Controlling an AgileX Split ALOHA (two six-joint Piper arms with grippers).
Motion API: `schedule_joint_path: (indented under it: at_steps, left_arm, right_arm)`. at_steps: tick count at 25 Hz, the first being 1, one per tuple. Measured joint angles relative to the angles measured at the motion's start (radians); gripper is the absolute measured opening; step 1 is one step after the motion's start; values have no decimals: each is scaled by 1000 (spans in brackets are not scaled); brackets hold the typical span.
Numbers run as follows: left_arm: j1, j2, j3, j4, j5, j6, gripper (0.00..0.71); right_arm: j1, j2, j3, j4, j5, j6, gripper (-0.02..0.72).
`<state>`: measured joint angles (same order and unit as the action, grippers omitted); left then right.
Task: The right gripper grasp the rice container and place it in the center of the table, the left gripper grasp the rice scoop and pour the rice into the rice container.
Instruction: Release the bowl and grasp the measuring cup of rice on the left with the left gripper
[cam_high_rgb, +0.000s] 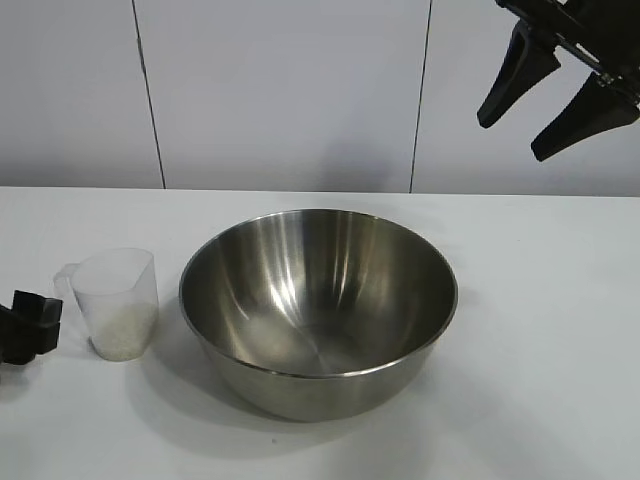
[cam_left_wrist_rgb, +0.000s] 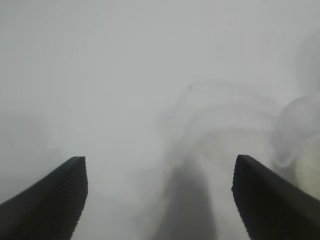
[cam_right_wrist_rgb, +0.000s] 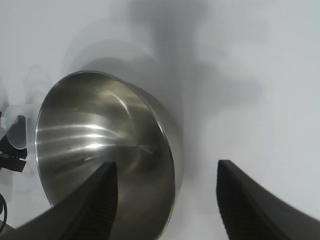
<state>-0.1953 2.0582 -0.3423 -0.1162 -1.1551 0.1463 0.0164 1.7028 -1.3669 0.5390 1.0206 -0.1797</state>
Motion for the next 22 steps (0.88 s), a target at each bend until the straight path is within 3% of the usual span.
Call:
schedule_joint_path:
  at_steps: [11, 22]
  left_arm:
    - [11, 0, 0, 116, 0, -3, 570]
    - [11, 0, 0, 116, 0, -33, 570]
  right_arm:
    - [0, 0, 0, 1, 0, 0, 402]
    - [0, 0, 0, 3, 0, 0, 403]
